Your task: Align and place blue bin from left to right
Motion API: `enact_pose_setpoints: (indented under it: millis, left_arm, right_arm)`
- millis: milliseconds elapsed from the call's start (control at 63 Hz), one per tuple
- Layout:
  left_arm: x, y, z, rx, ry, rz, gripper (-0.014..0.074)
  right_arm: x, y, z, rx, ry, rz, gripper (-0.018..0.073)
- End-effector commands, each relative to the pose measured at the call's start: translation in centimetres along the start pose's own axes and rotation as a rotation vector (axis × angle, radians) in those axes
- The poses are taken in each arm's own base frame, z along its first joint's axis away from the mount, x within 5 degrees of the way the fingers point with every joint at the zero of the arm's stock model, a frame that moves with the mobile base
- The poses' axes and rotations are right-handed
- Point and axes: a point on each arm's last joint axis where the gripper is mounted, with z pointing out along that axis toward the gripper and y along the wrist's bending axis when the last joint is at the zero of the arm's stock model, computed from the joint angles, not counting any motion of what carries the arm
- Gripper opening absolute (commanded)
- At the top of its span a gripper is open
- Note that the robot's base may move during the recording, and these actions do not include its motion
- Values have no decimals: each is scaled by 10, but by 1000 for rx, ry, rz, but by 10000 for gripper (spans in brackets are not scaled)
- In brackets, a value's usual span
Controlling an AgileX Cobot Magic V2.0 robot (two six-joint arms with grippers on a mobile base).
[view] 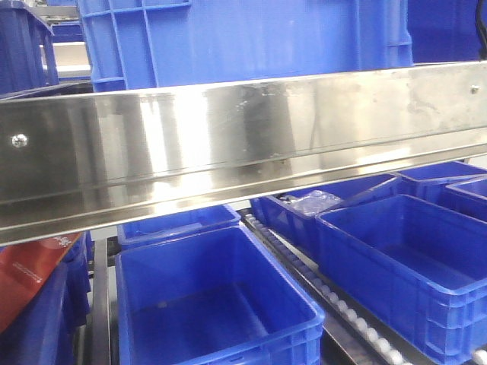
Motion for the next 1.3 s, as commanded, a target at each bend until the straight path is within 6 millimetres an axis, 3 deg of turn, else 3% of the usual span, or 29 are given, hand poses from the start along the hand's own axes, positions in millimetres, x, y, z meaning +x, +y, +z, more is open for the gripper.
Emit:
enact_pose_setpoints:
  millis: [0,111,286,397,540,683,905,1096,1286]
  left_arm:
    - [-3,-2,-14,-8,-39,18,-111]
    - [2,0,-12,-29,-11,22,-111]
    - [22,3,-4,-35,83,13,-111]
    - [31,4,-12,-44,19,14,-111]
    - [60,6,-21,-48,-21,8,-111]
    - [90,6,-53,-48,-159,9,-111]
    - [145,4,-125,-41,-370,17,-111]
    - [192,3,-176,-49,-498,43,-111]
    - [241,4,-207,-43,-577,48,-111]
  right_arm:
    - [-5,0,-11,17,-34,-19,-155]
    - [-2,-3,-4,23,-52,-11,-155]
    - [18,-12,18,51,-89,7,-155]
    - [30,-14,18,69,-133,-1,-155]
    - [48,-14,8,84,-179,8,-155]
    - [68,3,-18,63,-212,-15,-155]
    - [112,25,-75,32,-308,-76,-155]
    - [158,27,-119,27,-359,-81,-155]
    - [212,25,-152,27,-380,-86,-155]
